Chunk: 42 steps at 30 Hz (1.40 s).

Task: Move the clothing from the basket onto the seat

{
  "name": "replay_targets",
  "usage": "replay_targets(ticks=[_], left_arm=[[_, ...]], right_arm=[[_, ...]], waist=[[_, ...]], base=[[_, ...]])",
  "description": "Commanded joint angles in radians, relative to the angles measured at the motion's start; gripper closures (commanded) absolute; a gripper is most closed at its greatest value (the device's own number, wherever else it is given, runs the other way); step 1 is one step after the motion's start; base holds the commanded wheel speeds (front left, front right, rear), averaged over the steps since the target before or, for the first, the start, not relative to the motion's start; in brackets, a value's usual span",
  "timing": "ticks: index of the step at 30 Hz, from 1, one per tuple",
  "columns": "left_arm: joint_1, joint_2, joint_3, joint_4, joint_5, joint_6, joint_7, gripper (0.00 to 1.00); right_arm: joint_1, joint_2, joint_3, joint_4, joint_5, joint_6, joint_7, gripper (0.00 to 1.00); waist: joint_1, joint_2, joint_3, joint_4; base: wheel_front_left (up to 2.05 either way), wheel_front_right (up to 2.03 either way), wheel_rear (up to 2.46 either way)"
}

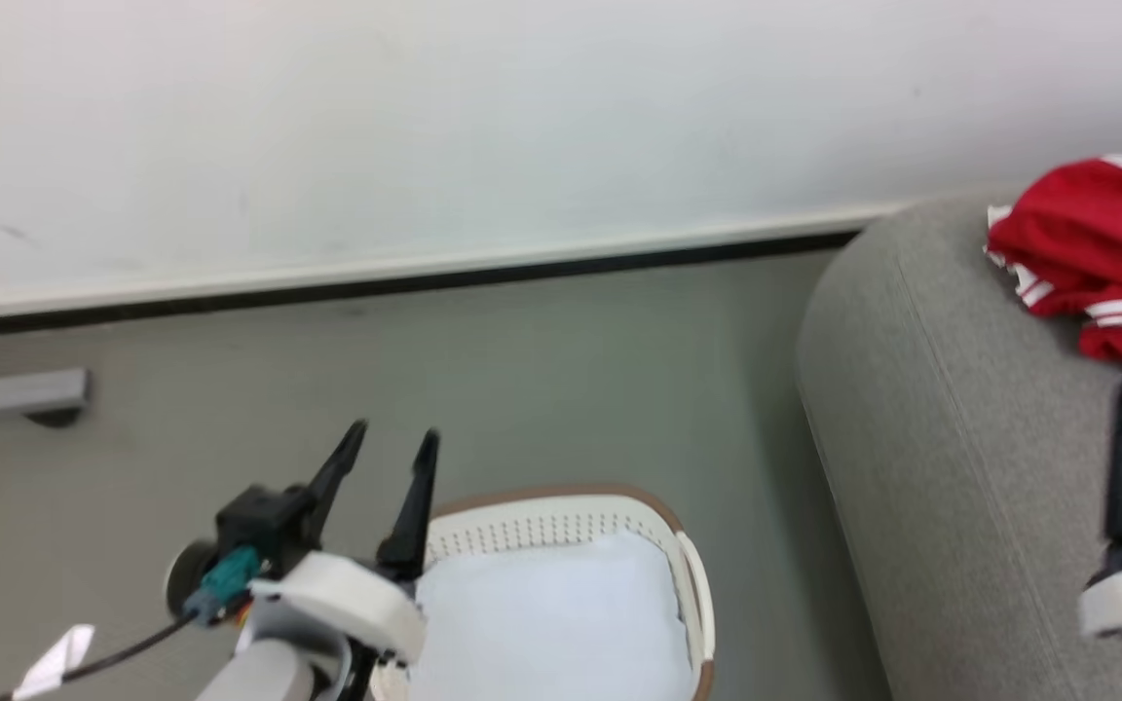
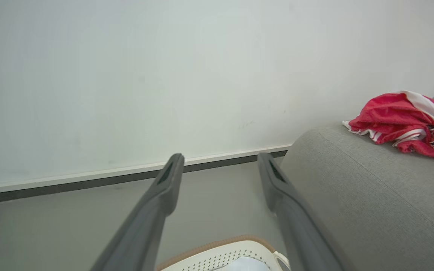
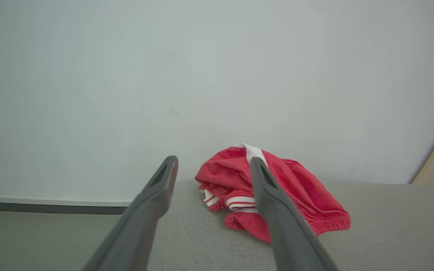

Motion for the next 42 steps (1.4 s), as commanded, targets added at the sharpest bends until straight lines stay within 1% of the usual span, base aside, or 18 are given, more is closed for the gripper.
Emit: replay_targets(ticks=[1,4,7,11,19,22,26,35,42], left_arm=[[0.021,0.001,0.007,0.002,0.001,-0.002,-0.004,0.00],[0.092,-0.008,0.064,-0.011,0.020,-0.005,-0.004,0.00],[0.160,-0.023,0.117,-0.020,0.050,-0.018,-0.004,0.00],[0.235,-0.047,0.190,-0.029,0.085,-0.044,-0.004,0.00],[0.349,-0.102,0.297,-0.032,0.173,-0.112,-0.004,0.00],[0.370,-0.125,0.330,-0.024,0.192,-0.137,-0.004,0.00],[0.378,-0.151,0.371,-0.016,0.227,-0.166,-0.004,0.00],[0.380,-0.192,0.442,0.001,0.290,-0.206,-0.004,0.00],[0.380,-0.216,0.474,0.005,0.311,-0.233,-0.004,0.00]], right_arm=[[0.022,0.001,0.006,-0.003,0.009,-0.003,0.000,0.00],[0.085,0.031,0.065,-0.016,0.020,-0.003,0.000,0.00],[0.137,0.048,0.100,-0.014,0.024,-0.003,0.000,0.00],[0.193,0.075,0.118,0.003,0.042,-0.003,0.000,0.00],[0.273,0.093,0.137,0.046,0.022,-0.003,0.000,0.00],[0.284,0.095,0.141,0.057,0.020,-0.003,0.000,0.00],[0.284,0.095,0.151,0.071,0.052,-0.003,0.000,0.00],[0.270,0.095,0.189,0.082,0.074,-0.003,0.000,0.00],[0.261,0.095,0.198,0.086,0.081,-0.003,0.000,0.00]], waist=[[0.0004,0.0000,-0.061,0.042],[0.0004,0.0000,-0.098,0.058],[0.0004,0.0000,-0.136,0.070],[0.0004,0.0000,-0.162,0.082],[0.0004,0.0000,-0.199,0.085],[0.0004,0.0000,-0.206,0.087],[0.0004,0.0000,-0.211,0.091],[0.0004,0.0000,-0.214,0.097],[0.0004,0.0000,-0.210,0.098]], base=[[0.00,0.00,0.00],[0.00,0.00,0.00],[0.00,0.00,0.00],[0.00,0.00,0.00],[0.00,0.00,0.00],[0.00,0.00,0.00],[0.00,0.00,0.00],[0.00,0.00,0.00],[0.00,0.00,0.00]])
